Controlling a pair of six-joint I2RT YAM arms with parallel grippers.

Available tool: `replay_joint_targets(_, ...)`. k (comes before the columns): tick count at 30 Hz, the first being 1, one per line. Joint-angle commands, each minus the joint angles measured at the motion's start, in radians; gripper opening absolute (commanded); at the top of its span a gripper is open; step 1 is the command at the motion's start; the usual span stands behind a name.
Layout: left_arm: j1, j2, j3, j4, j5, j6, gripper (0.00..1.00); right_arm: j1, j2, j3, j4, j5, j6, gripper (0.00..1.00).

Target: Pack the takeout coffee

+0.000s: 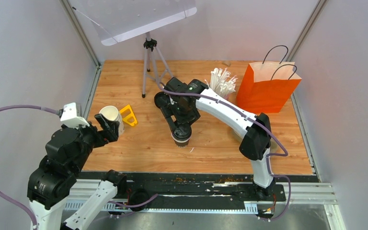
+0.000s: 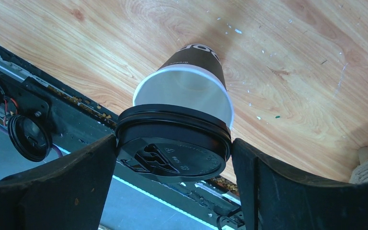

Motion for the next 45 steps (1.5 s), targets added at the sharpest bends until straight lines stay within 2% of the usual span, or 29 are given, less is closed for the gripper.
replay_joint_targets(1, -0.003, -0.010, 0.015, 0.048, 0.002, 0.045, 1.00, -0.007, 0.032, 0.056, -0.041, 0.012, 0.002, 0.87)
replay_joint_targets(12, -0.010, -0.033, -0.002, 0.059, -0.011, 0.081, 1.00, -0.020, 0.126, 0.150, -0.079, 0.018, -0.006, 0.88)
replay_joint_targets(32, -0.017, -0.052, -0.028, 0.070, -0.045, 0.121, 1.00, -0.024, 0.168, 0.203, -0.134, 0.004, -0.021, 0.89)
replay_joint_targets(45, -0.026, -0.049, -0.041, 0.070, -0.048, 0.128, 1.00, -0.024, 0.159, 0.150, -0.105, -0.022, -0.014, 0.92)
